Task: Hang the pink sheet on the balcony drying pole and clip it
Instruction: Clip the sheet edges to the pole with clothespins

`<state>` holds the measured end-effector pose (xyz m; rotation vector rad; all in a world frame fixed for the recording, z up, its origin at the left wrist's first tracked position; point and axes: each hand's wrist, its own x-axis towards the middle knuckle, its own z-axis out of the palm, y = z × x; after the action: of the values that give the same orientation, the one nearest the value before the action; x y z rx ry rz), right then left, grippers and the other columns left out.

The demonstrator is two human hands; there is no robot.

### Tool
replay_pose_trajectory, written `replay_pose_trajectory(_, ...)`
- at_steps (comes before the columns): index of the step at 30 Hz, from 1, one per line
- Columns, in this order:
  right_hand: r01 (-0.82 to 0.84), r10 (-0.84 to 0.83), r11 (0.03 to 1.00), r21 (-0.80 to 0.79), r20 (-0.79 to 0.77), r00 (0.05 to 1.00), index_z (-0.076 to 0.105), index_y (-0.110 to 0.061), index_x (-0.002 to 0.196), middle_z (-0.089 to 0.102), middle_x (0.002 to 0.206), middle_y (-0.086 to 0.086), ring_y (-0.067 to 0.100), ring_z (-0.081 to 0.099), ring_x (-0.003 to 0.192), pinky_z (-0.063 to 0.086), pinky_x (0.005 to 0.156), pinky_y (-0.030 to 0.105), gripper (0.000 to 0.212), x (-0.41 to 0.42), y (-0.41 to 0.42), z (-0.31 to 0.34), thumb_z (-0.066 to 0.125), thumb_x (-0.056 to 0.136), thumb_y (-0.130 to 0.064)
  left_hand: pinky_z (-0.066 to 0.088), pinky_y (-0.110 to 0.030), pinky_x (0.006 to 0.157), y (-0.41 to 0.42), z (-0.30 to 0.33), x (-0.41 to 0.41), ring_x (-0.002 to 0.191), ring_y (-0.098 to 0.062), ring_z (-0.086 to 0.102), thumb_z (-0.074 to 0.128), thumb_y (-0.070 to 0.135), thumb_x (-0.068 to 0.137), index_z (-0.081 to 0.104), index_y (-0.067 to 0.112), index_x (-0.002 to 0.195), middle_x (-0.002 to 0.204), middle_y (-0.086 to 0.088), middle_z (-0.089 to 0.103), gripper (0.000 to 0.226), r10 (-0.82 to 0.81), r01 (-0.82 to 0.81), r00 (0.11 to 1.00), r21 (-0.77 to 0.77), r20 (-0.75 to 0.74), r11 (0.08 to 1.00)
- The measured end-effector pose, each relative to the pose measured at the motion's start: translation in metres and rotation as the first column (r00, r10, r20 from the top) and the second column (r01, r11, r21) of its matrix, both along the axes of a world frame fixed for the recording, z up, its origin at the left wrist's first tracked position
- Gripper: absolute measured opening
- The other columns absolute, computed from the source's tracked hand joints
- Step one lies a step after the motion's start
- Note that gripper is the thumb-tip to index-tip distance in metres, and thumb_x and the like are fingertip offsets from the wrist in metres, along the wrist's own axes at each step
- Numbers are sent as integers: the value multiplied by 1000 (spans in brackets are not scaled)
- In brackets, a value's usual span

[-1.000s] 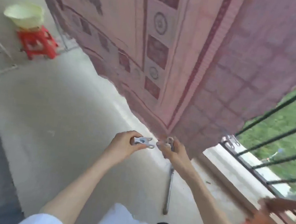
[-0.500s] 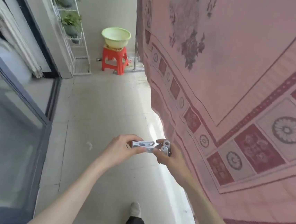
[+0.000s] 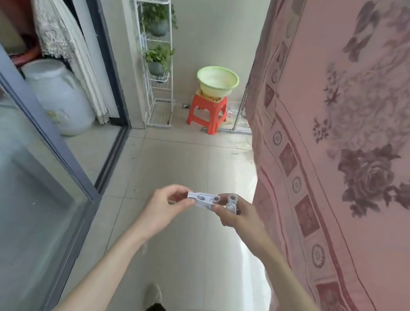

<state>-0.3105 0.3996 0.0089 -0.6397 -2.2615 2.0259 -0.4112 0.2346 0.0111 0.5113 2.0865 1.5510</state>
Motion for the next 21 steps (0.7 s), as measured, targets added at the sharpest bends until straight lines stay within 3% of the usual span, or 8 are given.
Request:
replay_pose_trajectory(2, -39, 38, 999, 27, 31, 999, 62, -8, 94, 47, 54, -15, 4, 41, 52, 37, 53, 8, 13, -52, 12, -6, 65, 84, -16, 46, -11, 74, 11, -5, -51, 76, -1, 60, 65, 10, 82, 68, 22, 85, 85, 6, 69, 13, 51, -54, 997, 43, 58, 998)
replay_pose_trajectory(5, -109, 104, 992, 61, 76, 992, 59, -2, 95, 49, 70, -3, 9, 42, 58, 38, 58, 18, 26, -142, 24, -17, 68, 82, -23, 48, -18, 76, 32, -10, -138, 80, -7, 60, 66, 10, 82, 68, 20, 87, 90, 1, 69, 12, 115, -130, 984, 109, 137, 986)
replay_pose_trajectory(9, -104, 101, 993, 51, 67, 993, 53, 8, 99, 42, 73, 3, 15, 37, 65, 34, 62, 31, 46, -246, 41, -9, 66, 79, -31, 47, -16, 71, 63, -4, -240, 74, -7, 57, 62, 13, 85, 68, 22, 85, 85, 1, 67, 11, 87, -115, 979, 145, 183, 983)
replay_pose_trajectory(13, -12, 11, 1000, 23, 29, 1000, 58, 4, 92, 42, 73, 4, 10, 40, 59, 39, 59, 19, 30, -334, 79, 3, 65, 84, -25, 45, -12, 67, 110, 2, -329, 75, -2, 59, 60, 23, 86, 69, 17, 90, 89, 2, 71, 11, 13, -49, 975, 159, 223, 986)
replay_pose_trajectory(16, 20, -20, 1000, 10, 37, 999, 62, -2, 89, 43, 67, 3, 11, 41, 57, 38, 61, 22, 25, -388, 113, -1, 64, 85, -27, 44, -9, 68, 149, -3, -378, 80, 1, 62, 63, 22, 84, 69, 15, 93, 94, 2, 73, 13, -82, 43, 962, 150, 260, 988)
replay_pose_trajectory(21, 5, -5, 1000, 7, 43, 999, 63, -11, 91, 46, 64, -4, 9, 43, 57, 40, 62, 23, 17, -492, 183, -18, 63, 86, -27, 42, -26, 85, 217, -16, -484, 85, -7, 60, 69, 26, 80, 71, 18, 88, 97, -5, 72, 11, -56, 32, 964, 94, 260, 995)
